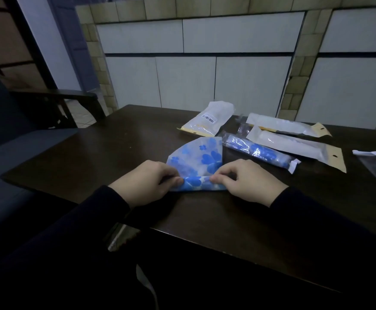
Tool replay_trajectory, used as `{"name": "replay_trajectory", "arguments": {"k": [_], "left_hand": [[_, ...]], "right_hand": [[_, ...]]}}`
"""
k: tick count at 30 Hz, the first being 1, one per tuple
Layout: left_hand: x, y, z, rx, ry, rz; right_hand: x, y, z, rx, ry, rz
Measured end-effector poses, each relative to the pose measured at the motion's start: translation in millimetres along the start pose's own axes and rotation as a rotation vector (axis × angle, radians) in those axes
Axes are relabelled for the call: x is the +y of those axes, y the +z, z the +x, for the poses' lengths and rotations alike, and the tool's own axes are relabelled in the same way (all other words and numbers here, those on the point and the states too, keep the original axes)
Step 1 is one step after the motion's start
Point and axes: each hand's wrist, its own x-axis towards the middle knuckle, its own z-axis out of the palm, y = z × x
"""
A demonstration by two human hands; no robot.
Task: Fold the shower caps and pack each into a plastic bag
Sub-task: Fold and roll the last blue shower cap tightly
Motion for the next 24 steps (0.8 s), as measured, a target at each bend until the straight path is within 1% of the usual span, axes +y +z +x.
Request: {"name": "replay_trajectory", "arguments": {"k": [3,8,12,17,20,22,24], "left_hand": [[2,-1,2,-0.024,-0.07,-0.01],[5,-3,3,-0.027,-0.117,-0.008],[10,-3,2,0.052,-0.113,-0.007],[13,2,4,0.135,-0.031,0.106],[17,4,5,0.18,0.092,0.077],[20,10,1,0.181,0.176,0.062],[19,13,-2,0.168,0.166,0.014]], "right_hand": [[1,2,1,-0.002,0.053,0.028],[-2,4,1,0.053,0.083,-0.055],[-11,8,-1,0.147,0.072,-0.193],[-17,13,-7,0.318,-0.033,-0.407],[-14,18,-5,0.45,-0.177,-0.478],[-12,23,-2,0.463,-0.275,-0.457],[-8,23,-2,0.422,-0.347,-0.45]]}}
